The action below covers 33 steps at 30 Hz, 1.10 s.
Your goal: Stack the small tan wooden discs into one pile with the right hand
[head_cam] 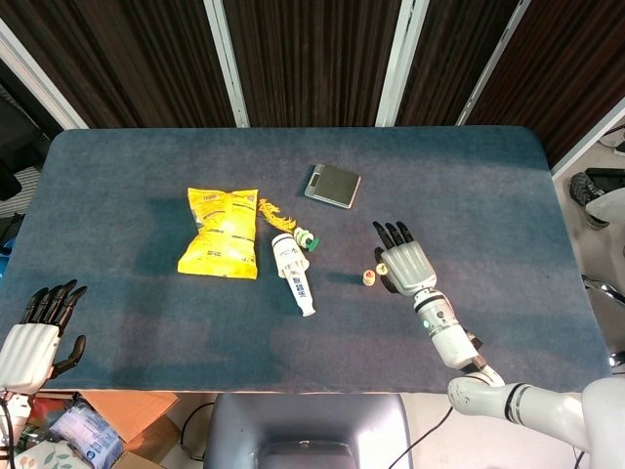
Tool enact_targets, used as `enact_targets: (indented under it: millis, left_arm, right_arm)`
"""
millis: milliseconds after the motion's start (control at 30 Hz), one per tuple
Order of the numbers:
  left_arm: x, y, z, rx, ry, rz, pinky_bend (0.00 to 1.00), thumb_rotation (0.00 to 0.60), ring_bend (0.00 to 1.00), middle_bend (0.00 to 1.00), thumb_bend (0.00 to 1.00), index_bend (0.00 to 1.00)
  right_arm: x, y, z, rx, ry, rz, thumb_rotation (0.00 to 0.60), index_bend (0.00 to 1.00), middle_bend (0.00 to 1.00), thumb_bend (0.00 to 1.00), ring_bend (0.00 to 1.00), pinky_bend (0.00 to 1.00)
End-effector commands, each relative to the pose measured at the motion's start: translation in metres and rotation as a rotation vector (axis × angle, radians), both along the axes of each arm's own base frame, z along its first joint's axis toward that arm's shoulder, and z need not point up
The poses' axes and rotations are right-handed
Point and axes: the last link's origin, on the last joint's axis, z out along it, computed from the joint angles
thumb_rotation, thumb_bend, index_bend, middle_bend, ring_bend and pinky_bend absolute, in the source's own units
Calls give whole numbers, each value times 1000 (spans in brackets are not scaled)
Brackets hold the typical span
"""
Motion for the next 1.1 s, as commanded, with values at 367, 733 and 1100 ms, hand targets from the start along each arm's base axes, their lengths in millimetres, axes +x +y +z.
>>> enact_targets:
  millis: [367,733,1100]
  left_arm:
    - [0,0,-1,-6,0,-1,38,600,0,0,509,0]
    - [1,-2,1,-3,-6,-5,38,600,0,0,508,0]
    - [1,-2,2,0,-11,-8,38,600,0,0,508,0]
  right_arm:
    - [4,-5,-17,28,3,-20,600,667,40,483,0,0]
    - [9,-4,-22,36,-7,-14,600,666,40,483,0,0]
    - [10,-3,-25,45,-2,-10,600,430,44,483,0,0]
